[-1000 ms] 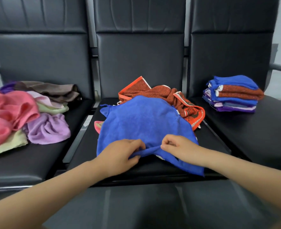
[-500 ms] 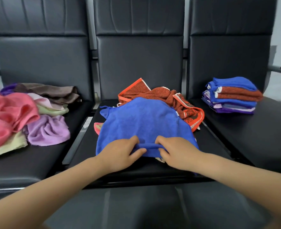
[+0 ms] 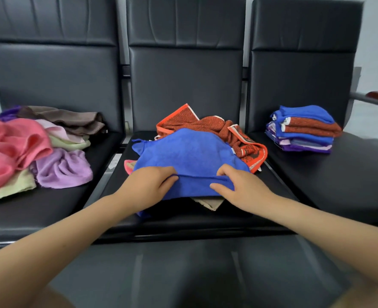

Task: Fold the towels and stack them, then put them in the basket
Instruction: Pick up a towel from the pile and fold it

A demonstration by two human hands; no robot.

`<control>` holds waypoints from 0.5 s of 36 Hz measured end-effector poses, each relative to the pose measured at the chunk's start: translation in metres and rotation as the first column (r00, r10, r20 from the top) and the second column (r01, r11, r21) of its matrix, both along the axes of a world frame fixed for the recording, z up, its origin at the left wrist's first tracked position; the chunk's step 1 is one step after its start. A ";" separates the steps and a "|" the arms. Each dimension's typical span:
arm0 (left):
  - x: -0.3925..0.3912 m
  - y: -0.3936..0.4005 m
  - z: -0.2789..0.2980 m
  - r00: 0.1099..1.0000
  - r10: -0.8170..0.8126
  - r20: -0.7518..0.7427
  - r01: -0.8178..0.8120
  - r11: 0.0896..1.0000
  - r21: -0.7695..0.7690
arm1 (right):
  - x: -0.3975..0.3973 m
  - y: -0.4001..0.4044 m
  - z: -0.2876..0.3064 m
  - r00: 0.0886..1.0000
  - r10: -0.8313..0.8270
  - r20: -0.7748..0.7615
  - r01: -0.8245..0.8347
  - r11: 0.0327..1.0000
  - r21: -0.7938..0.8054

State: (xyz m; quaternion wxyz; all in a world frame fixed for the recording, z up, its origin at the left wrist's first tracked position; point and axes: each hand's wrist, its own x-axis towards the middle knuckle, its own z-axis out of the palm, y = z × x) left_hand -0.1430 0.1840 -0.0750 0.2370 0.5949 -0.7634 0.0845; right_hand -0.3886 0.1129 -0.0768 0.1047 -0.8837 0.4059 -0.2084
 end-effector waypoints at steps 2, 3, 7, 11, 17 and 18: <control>0.006 -0.001 0.000 0.999 0.034 0.022 -0.035 0.999 0.012 | -0.002 -0.003 0.004 1.000 -0.015 -0.022 0.013 0.996 -0.084; 0.008 -0.002 -0.001 0.998 0.060 0.033 -0.060 0.998 0.023 | -0.003 -0.005 0.006 1.000 -0.025 -0.014 0.024 0.994 -0.107; 0.006 0.002 -0.003 0.993 0.117 0.034 -0.120 0.984 0.132 | -0.007 -0.014 0.007 0.999 -0.037 0.000 0.037 0.981 -0.188; 0.007 0.002 -0.001 0.991 0.129 -0.030 -0.122 0.977 0.172 | -0.018 -0.029 0.010 1.000 -0.022 -0.020 0.016 0.972 -0.234; 0.027 0.006 0.005 0.983 0.159 -0.096 -0.147 0.981 0.123 | -0.041 -0.041 0.020 1.000 0.003 -0.003 -0.004 0.978 -0.209; 0.030 0.009 0.006 0.979 0.162 -0.123 -0.150 0.984 0.099 | -0.046 -0.042 0.022 1.000 0.017 0.015 -0.014 0.982 -0.191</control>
